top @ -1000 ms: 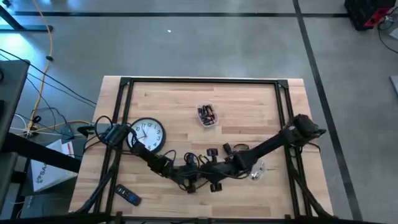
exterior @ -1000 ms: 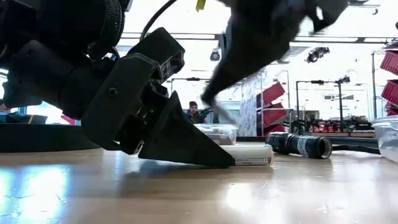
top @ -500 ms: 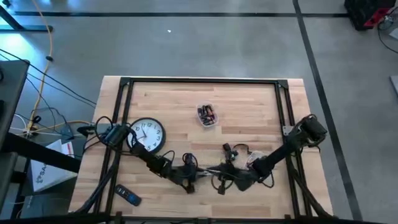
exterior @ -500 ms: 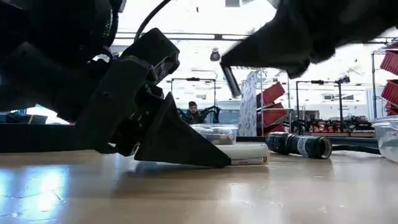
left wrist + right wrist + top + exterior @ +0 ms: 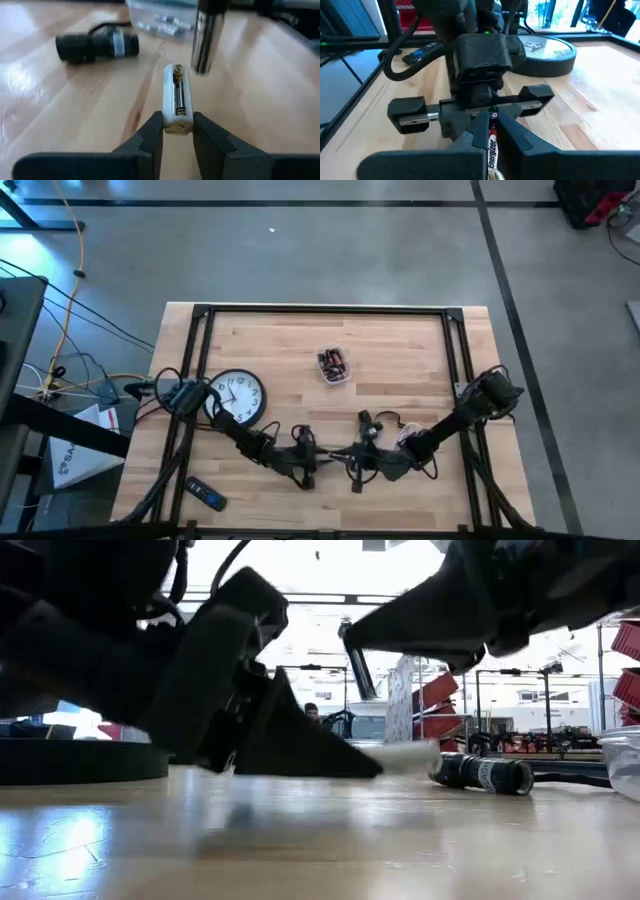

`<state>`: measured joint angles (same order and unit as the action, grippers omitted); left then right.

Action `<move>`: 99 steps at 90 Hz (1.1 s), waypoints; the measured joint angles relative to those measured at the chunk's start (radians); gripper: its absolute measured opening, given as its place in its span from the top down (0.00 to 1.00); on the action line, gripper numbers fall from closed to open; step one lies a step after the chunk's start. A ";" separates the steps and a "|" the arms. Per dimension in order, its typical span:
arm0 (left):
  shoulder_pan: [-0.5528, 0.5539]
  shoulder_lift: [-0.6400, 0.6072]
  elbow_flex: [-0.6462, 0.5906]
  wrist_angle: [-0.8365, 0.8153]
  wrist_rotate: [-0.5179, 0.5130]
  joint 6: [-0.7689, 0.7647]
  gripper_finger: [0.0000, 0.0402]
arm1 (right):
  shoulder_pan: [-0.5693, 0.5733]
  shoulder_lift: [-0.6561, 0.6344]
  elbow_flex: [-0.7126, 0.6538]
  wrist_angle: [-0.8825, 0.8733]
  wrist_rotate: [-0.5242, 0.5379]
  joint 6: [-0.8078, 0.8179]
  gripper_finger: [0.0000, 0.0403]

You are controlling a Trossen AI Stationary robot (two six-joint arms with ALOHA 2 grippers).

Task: Insert battery
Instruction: Insert the silver battery into the battery holder

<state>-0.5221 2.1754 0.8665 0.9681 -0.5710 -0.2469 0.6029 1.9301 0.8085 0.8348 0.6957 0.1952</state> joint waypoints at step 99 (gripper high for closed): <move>-0.035 -0.064 -0.069 0.602 0.047 0.278 0.84 | 0.055 -0.223 0.035 0.062 -0.015 -0.356 1.00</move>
<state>-0.5568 2.1109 0.7980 1.5696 -0.5244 0.0311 0.6584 1.7069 0.8440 0.8970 0.6807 -0.1613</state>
